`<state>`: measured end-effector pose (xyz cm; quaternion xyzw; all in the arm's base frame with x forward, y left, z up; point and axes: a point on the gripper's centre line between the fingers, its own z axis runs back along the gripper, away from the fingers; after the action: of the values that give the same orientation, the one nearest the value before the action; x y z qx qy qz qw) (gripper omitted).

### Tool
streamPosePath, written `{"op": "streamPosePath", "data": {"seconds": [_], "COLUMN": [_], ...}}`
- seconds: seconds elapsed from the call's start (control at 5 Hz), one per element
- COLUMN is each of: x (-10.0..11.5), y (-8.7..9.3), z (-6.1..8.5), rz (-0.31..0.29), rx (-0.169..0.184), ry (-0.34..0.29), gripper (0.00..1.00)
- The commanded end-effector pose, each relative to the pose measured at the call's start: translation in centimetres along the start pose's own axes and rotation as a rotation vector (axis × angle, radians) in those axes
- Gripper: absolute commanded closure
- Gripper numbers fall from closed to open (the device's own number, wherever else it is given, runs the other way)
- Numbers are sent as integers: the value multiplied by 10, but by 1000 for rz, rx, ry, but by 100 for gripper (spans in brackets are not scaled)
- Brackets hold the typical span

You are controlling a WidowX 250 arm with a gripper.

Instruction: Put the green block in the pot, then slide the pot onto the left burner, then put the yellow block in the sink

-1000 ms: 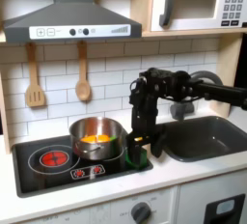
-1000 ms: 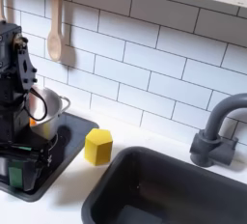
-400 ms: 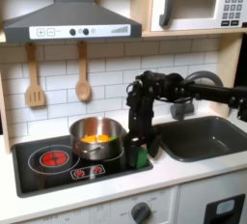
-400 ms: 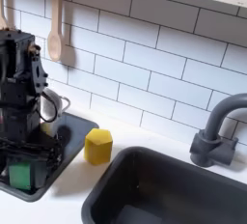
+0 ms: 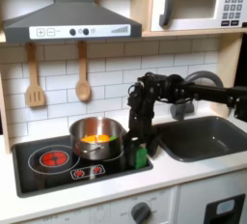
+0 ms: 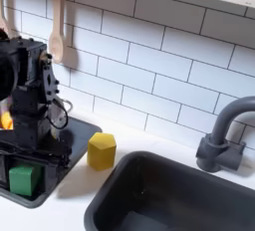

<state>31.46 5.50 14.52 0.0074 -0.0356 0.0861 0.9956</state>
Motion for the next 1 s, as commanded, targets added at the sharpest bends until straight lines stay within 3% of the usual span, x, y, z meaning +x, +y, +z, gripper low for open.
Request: {"op": "streamPosePath", "data": {"seconds": [0.0, 0.6, 0.8], "x": [3, -1, -2], "y": [2, 4, 0], "z": [-7, -13, -11], "rz": [4, 1, 9], "rx": [43, 25, 12], "ry": [-34, -44, -70], "gripper": [0, 0, 100]}}
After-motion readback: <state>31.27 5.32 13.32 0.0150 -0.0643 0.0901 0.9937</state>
